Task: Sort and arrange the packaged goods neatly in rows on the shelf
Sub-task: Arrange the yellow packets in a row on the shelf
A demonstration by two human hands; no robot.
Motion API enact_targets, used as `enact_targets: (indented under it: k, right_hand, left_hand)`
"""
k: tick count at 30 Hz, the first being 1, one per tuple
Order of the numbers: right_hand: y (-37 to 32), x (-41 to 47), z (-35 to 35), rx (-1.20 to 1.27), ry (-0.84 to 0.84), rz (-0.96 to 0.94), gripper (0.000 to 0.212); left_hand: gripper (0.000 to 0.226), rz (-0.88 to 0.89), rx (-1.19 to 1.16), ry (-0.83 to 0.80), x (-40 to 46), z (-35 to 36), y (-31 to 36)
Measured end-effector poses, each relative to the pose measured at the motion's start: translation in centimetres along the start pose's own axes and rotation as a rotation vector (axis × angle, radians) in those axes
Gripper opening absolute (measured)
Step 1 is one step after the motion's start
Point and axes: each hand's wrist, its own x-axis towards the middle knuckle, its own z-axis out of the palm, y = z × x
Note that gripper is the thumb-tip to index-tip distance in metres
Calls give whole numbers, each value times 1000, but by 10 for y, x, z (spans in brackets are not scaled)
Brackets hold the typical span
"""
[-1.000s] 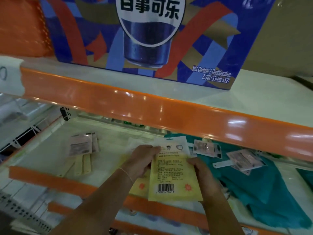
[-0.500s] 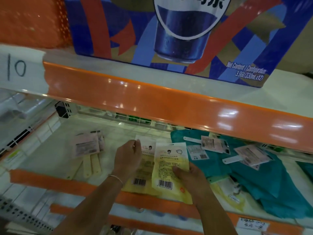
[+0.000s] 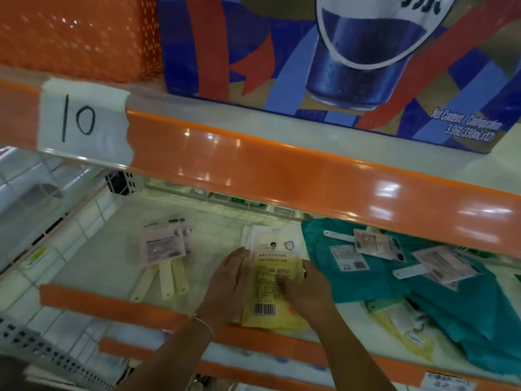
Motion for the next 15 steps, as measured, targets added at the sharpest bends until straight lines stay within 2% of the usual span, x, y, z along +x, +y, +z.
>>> enact_targets:
  k: [5, 7, 15]
  right_hand:
    - [24, 10, 16, -303, 103, -91, 40]
    - [31, 11, 21, -337, 115, -102, 46]
    - [32, -4, 29, -373, 182, -80, 49]
  left_hand:
    - [42, 21, 28, -50, 4, 2, -5]
    - [45, 37, 53, -63, 4, 3, -5]
    - [53, 70, 171, -73, 5, 7, -7]
